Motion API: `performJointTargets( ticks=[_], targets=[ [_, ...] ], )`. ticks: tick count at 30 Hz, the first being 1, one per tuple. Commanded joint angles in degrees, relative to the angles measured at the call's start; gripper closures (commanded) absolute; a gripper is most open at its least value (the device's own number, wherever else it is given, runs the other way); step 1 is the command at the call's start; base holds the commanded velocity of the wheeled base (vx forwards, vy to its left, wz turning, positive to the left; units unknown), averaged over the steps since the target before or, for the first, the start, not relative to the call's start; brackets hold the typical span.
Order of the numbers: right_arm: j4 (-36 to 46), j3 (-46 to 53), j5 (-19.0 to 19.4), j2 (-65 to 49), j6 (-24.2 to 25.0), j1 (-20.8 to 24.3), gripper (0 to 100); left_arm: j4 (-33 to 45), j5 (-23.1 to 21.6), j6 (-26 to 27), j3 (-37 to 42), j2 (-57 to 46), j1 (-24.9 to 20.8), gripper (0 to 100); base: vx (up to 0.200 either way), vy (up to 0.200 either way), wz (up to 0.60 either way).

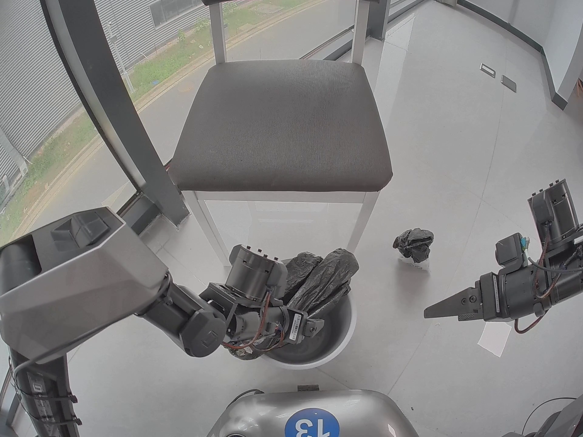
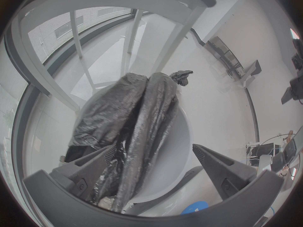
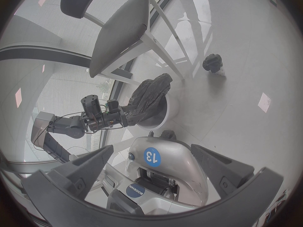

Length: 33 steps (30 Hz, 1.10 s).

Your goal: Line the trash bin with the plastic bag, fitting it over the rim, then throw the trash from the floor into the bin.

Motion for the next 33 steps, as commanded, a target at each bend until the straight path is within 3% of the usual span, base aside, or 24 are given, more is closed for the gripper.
performJointTargets(
  ticks=[1, 8, 9, 22, 33],
  targets=[
    [0.03, -0.07, -0.02, 0.32, -0.02, 0.03, 0, -0.08, -0.02, -0.03, -0.03, 1.36, -0.64, 0, 0.0, 0.0, 0.0],
    [0.12, 0.02, -0.02, 0.23, -0.02, -0.32, 0, -0.17, -0.55, -0.12, 0.41, 2.24, -3.89, 0, 0.0, 0.0, 0.0],
    [0.12, -0.07, -0.02, 0.23, -0.02, -0.32, 0, -0.52, -0.55, -0.12, 0.49, 2.33, -4.24, 100, 0.0, 0.0, 0.0],
    [-0.23, -0.68, -0.02, -0.03, -0.02, -0.76, 0, -2.45, -0.46, 0.23, 0.76, 3.38, -5.74, 100, 0.0, 0.0, 0.0],
    [0.03, -4.9, -0.02, 0.58, -0.28, -1.55, 0, -2.36, -1.07, 1.64, 6.21, -1.28, -13.82, 100, 0.0, 0.0, 0.0]
  ],
)
